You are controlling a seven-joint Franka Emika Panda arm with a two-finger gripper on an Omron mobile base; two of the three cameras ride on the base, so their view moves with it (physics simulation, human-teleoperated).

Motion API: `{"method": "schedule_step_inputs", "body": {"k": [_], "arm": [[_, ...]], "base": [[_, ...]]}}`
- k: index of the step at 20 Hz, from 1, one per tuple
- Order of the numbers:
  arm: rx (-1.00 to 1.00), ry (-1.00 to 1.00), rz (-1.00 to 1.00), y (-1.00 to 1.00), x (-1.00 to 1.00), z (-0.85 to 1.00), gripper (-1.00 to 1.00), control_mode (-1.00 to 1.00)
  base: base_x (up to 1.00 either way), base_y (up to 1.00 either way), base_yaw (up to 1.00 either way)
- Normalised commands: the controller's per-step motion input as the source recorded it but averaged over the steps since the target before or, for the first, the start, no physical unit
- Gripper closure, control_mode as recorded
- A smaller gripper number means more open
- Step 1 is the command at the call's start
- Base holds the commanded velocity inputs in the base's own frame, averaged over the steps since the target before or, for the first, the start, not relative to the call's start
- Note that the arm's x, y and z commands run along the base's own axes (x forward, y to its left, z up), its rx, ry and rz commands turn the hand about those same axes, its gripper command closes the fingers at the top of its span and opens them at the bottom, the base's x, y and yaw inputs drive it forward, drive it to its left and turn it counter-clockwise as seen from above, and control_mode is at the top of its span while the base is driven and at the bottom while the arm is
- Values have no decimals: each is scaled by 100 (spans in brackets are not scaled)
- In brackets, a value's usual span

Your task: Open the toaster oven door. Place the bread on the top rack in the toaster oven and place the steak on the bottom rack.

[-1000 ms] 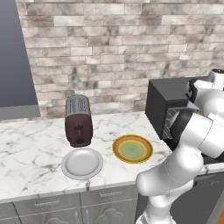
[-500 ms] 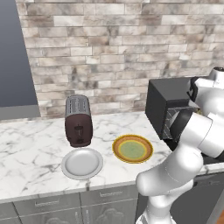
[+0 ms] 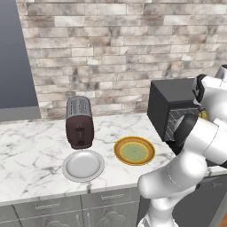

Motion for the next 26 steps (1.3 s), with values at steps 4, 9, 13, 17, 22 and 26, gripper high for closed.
{"method": "schedule_step_inputs", "body": {"k": [4,9,13,17,22,26], "arm": [[0,0,0,0,-49,11,-100,-100],[-1,0,1,0,-54,8,-100,-100],[0,0,8,10,-42,-4,-100,-100],[0,0,15,26,-26,-28,-100,-100],[0,-6,19,20,-31,-44,-100,-100],[-7,0,17,15,-22,-38,-100,-100]], "base": [[0,0,0],[0,0,0],[0,0,0],[0,0,0],[0,0,0],[0,0,0]]}}
